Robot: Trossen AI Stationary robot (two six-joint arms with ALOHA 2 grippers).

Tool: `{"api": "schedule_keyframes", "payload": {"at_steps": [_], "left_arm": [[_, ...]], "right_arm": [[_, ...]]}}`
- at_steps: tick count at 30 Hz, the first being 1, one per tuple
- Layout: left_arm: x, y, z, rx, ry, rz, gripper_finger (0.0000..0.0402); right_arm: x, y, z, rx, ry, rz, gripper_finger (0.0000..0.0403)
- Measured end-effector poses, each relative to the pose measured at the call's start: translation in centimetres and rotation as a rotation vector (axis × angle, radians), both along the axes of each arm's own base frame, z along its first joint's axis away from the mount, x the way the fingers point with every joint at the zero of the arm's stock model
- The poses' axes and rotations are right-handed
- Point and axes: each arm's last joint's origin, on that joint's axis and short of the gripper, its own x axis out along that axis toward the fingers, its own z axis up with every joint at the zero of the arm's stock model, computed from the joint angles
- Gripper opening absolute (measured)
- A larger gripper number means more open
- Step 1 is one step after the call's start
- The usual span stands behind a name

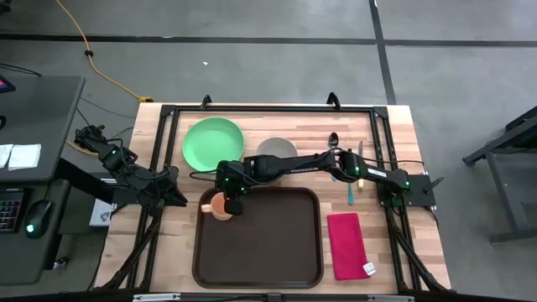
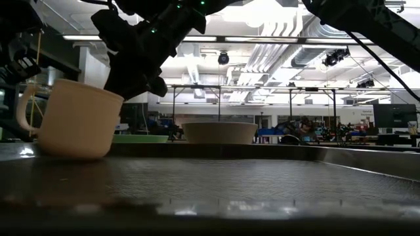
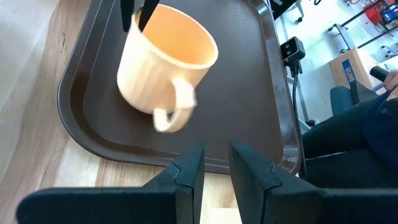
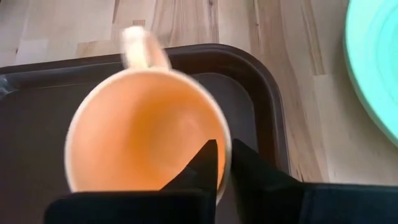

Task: Set up tray
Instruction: Put the light orange mug on the top left of the brown tray

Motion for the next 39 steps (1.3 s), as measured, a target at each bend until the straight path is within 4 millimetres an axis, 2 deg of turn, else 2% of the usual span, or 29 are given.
{"api": "schedule_keyframes", "payload": {"at_steps": [8, 19, 28, 31, 39], "left_arm": [[0.0, 0.0, 0.0, 0.0, 0.0, 0.0, 0.0104], [0.0, 0.0, 0.0, 0.001, 0.0, 0.0, 0.0104], [0.0, 0.0, 0.0, 0.0, 0.0, 0.0, 0.0104], [0.0, 0.0, 0.0, 0.0, 0.0, 0.0, 0.0104], [0.0, 0.0, 0.0, 0.0, -0.001, 0.0, 0.0104]], "right_arm": [[0.0, -0.1, 0.0, 0.004, 0.0, 0.002, 0.0064], [0.2, -0.1, 0.2, 0.005, -0.025, 0.001, 0.0076], [0.3, 0.0, 0.3, 0.031, -0.038, 0.019, 0.0122], [0.4, 0.0, 0.9, 0.045, -0.059, 0.02, 0.0131], [-0.5, -0.4, 4.6, 0.031, -0.13, 0.025, 0.0132]]}}
